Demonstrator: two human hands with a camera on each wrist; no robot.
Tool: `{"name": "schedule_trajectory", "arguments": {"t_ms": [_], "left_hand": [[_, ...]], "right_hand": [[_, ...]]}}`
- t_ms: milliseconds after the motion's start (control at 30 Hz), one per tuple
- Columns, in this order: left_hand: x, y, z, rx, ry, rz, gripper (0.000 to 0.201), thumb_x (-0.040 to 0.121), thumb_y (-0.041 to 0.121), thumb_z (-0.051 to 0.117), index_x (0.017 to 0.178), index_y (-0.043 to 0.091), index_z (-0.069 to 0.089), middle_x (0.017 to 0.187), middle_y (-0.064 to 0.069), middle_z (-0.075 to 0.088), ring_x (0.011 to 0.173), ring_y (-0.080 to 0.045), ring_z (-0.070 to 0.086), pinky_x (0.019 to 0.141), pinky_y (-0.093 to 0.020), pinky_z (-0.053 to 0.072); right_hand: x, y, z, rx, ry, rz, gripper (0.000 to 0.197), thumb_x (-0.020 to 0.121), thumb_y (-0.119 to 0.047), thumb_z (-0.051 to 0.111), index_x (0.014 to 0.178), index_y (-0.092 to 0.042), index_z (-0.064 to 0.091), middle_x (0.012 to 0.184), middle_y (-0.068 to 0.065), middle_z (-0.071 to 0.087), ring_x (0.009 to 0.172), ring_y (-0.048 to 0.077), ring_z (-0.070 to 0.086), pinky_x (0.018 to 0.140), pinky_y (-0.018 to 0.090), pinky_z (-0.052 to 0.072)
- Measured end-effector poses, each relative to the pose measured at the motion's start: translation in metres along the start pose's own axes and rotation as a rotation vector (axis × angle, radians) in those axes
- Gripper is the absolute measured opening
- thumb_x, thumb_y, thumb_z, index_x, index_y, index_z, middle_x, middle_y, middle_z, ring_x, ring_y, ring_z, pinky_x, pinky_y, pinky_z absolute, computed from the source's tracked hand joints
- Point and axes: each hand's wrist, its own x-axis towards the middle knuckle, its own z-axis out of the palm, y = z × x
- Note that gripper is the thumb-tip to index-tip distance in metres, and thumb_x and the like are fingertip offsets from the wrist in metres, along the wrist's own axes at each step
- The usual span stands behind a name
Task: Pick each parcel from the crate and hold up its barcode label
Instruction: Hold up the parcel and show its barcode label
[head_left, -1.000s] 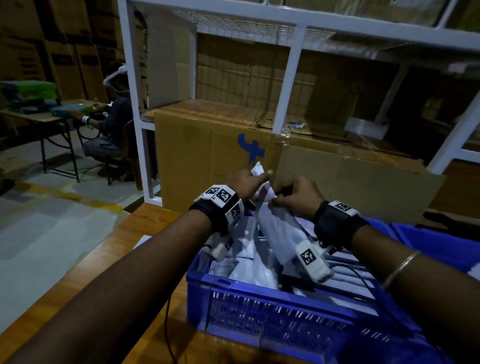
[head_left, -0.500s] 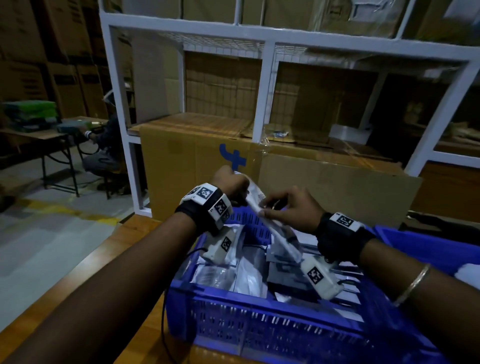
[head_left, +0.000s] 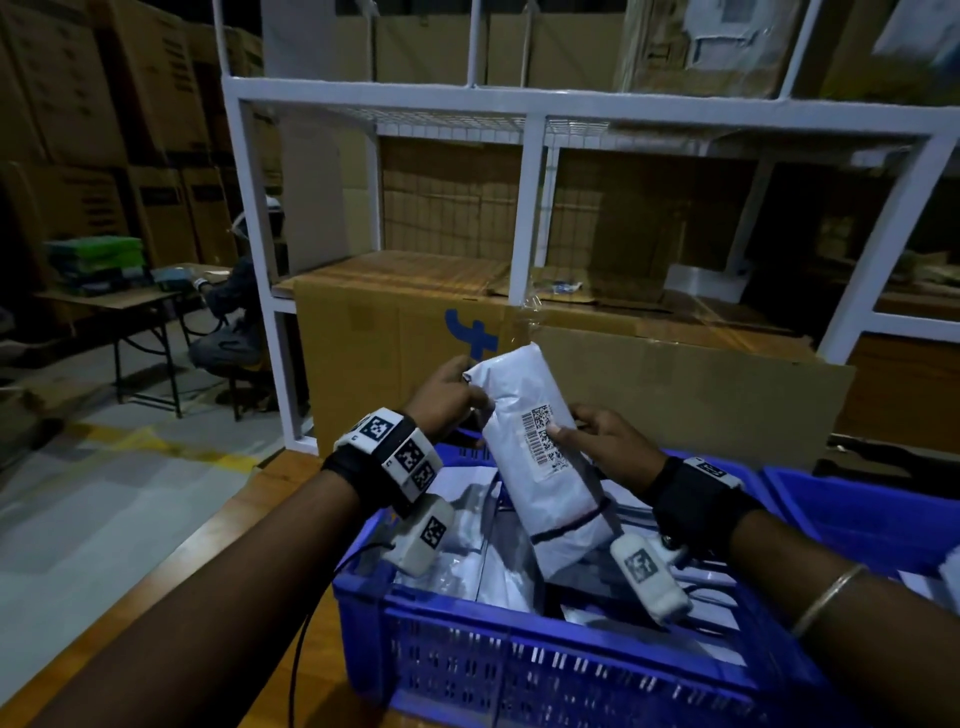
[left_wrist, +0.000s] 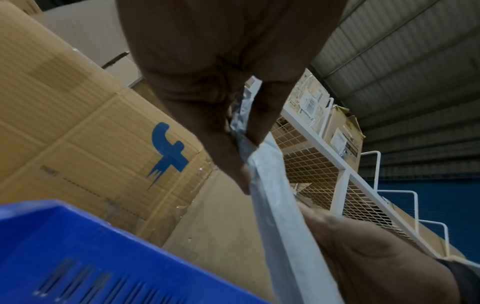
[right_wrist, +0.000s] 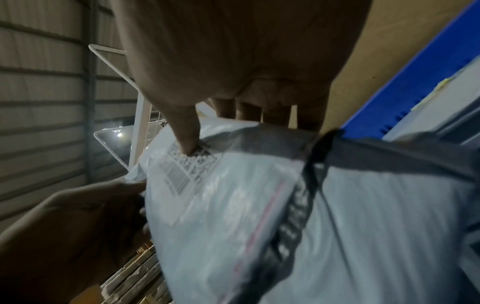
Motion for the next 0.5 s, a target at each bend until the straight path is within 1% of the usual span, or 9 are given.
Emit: {"name": "schedule_trajectory", "arguments": {"t_ms": [67, 167, 233, 300, 333, 400, 433, 467, 500], "left_hand": [[-0.002, -0.001, -0.002, -0.010, 0.008, -0.001, 0.025, 0.085, -0.014, 0.052, 0.082, 0.011, 0.046, 0.067, -0.009, 0.052, 0.043, -0.013, 0.055, 0.042, -0.023, 0.048], [-0.001, -0.003, -0.007, 0.026, 0.036, -0.010, 0.016, 0.088, -0.003, 0.059, 0.081, 0.009, 0.049, 0.069, -0.009, 0.051, 0.048, -0.013, 0.052, 0.047, -0.024, 0.045], [0.002, -0.005, -0.012, 0.087, 0.047, -0.002, 0.017, 0.088, 0.011, 0.067, 0.077, 0.011, 0.054, 0.070, -0.005, 0.055, 0.049, -0.010, 0.052, 0.046, -0.023, 0.045], [0.006, -0.007, -0.016, 0.185, 0.040, 0.053, 0.019, 0.086, 0.024, 0.071, 0.076, 0.012, 0.060, 0.067, -0.002, 0.055, 0.052, -0.013, 0.050, 0.047, -0.024, 0.041], [0.008, -0.008, -0.016, 0.205, 0.026, 0.073, 0.021, 0.085, 0.027, 0.072, 0.077, 0.011, 0.062, 0.064, -0.002, 0.054, 0.051, -0.014, 0.048, 0.046, -0.023, 0.038], [0.011, -0.009, -0.015, 0.200, -0.001, 0.083, 0.022, 0.086, 0.026, 0.072, 0.076, 0.008, 0.064, 0.056, 0.000, 0.055, 0.041, -0.010, 0.045, 0.041, -0.018, 0.033], [0.012, -0.009, -0.013, 0.205, -0.014, 0.090, 0.022, 0.086, 0.025, 0.072, 0.072, 0.010, 0.064, 0.052, 0.005, 0.056, 0.039, -0.006, 0.046, 0.041, -0.017, 0.033], [0.014, -0.011, -0.012, 0.207, -0.017, 0.102, 0.022, 0.085, 0.026, 0.073, 0.069, 0.014, 0.065, 0.053, 0.006, 0.060, 0.044, -0.005, 0.052, 0.045, -0.019, 0.037], [0.017, -0.013, -0.012, 0.202, -0.012, 0.113, 0.020, 0.082, 0.029, 0.075, 0.069, 0.017, 0.067, 0.060, 0.003, 0.066, 0.054, -0.010, 0.061, 0.052, -0.024, 0.045]], "right_hand": [[0.004, 0.003, -0.002, -0.013, -0.020, -0.042, 0.026, 0.094, -0.011, 0.060, 0.117, 0.000, 0.061, 0.105, 0.008, 0.073, 0.092, 0.017, 0.071, 0.074, 0.028, 0.058], [0.009, 0.007, -0.006, -0.063, -0.010, -0.107, 0.028, 0.092, -0.011, 0.064, 0.116, 0.002, 0.061, 0.111, 0.014, 0.071, 0.101, 0.028, 0.069, 0.088, 0.041, 0.056], [0.011, 0.008, -0.009, -0.108, -0.015, -0.134, 0.023, 0.089, -0.012, 0.067, 0.109, -0.001, 0.063, 0.105, 0.011, 0.072, 0.096, 0.025, 0.069, 0.086, 0.042, 0.055], [0.012, 0.006, -0.011, -0.188, -0.027, -0.170, 0.018, 0.085, -0.023, 0.074, 0.097, -0.011, 0.067, 0.093, 0.003, 0.073, 0.087, 0.017, 0.067, 0.080, 0.040, 0.053], [0.013, 0.005, -0.012, -0.234, -0.033, -0.181, 0.024, 0.082, -0.034, 0.076, 0.094, -0.014, 0.068, 0.091, 0.001, 0.073, 0.085, 0.016, 0.068, 0.078, 0.040, 0.053], [0.015, 0.004, -0.012, -0.295, -0.049, -0.185, 0.043, 0.074, -0.053, 0.077, 0.096, -0.016, 0.071, 0.094, 0.004, 0.075, 0.093, 0.023, 0.070, 0.082, 0.047, 0.053], [0.016, 0.003, -0.011, -0.302, -0.065, -0.183, 0.047, 0.071, -0.055, 0.077, 0.097, -0.016, 0.072, 0.096, 0.006, 0.075, 0.096, 0.026, 0.070, 0.085, 0.049, 0.052], [0.016, 0.001, -0.010, -0.302, -0.075, -0.185, 0.048, 0.070, -0.055, 0.077, 0.098, -0.016, 0.072, 0.097, 0.006, 0.074, 0.098, 0.027, 0.069, 0.086, 0.050, 0.052], [0.017, 0.000, -0.009, -0.300, -0.079, -0.188, 0.048, 0.071, -0.054, 0.078, 0.099, -0.015, 0.073, 0.098, 0.007, 0.074, 0.099, 0.028, 0.069, 0.087, 0.051, 0.052]]}}
